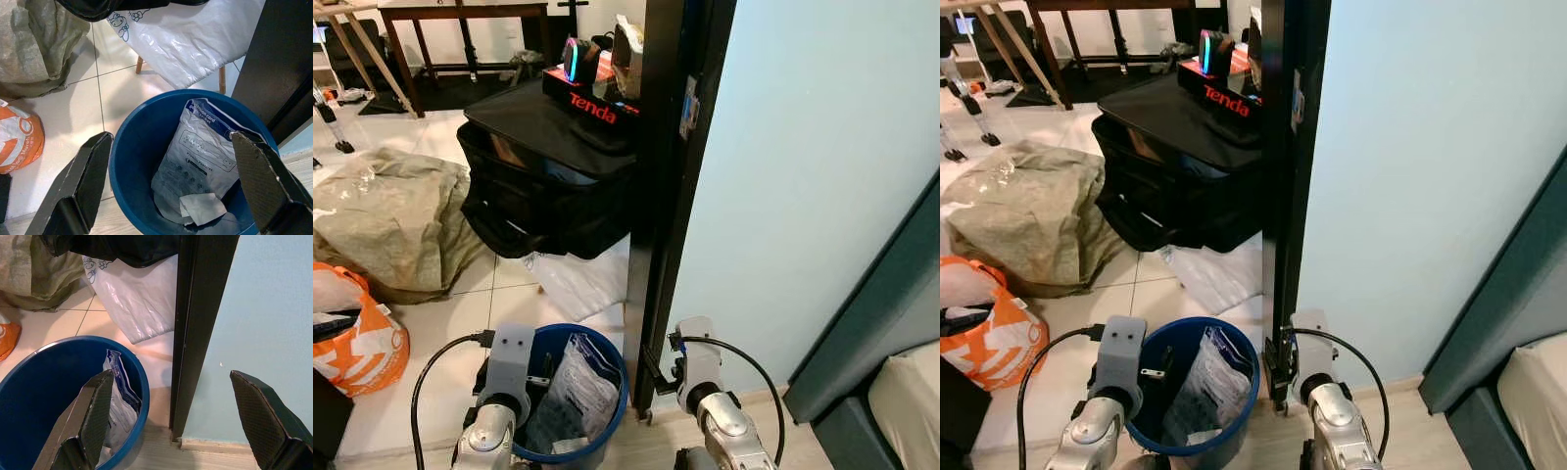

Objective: Clean up the room

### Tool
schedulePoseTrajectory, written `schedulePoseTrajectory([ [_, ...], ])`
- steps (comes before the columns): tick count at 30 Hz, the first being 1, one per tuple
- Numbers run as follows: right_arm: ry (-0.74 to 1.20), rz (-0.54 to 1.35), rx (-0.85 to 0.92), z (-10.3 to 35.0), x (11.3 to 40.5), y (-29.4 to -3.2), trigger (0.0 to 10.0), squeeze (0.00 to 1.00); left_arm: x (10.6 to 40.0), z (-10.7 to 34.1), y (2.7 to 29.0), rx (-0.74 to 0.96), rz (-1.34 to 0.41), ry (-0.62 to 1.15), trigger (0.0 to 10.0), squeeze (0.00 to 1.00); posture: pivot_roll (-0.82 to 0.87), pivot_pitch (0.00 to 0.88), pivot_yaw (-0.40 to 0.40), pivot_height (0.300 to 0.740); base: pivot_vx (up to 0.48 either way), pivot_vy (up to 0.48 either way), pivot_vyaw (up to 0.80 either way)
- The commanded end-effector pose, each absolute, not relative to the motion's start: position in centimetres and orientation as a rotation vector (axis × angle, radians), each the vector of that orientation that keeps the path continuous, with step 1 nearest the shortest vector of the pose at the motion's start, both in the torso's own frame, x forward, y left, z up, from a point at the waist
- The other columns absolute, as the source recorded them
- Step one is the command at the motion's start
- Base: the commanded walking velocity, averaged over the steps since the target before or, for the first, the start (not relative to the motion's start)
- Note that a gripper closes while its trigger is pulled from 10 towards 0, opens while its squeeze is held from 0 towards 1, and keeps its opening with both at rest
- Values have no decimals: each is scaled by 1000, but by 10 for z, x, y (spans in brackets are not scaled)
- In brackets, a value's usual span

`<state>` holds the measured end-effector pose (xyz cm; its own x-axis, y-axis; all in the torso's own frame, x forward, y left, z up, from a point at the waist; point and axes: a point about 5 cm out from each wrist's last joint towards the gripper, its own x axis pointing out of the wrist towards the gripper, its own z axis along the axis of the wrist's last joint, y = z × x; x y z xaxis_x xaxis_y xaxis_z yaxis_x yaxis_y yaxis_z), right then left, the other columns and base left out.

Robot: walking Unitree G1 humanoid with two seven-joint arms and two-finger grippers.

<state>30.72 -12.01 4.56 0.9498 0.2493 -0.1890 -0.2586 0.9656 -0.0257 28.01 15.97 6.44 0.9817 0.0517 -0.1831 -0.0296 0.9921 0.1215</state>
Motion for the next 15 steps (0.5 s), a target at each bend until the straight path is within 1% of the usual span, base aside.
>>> schedulePoseTrajectory([
  [1, 203, 261, -38, 43, 304, -120, 10000, 0, 278, 64, 160, 113, 49, 186, 10000, 0, 5, 118, -38, 642, 0, 0, 0],
  [4, 201, 261, -36, 44, 304, -120, 10000, 0, 279, 64, 160, 109, 50, 181, 10000, 0, 4, 118, -37, 652, 0, 0, 0],
  [15, 185, 255, -56, 45, 302, -119, 10000, 0, 277, 65, 162, 109, 58, 174, 10000, 0, 9, 127, -36, 652, 0, 0, 0],
])
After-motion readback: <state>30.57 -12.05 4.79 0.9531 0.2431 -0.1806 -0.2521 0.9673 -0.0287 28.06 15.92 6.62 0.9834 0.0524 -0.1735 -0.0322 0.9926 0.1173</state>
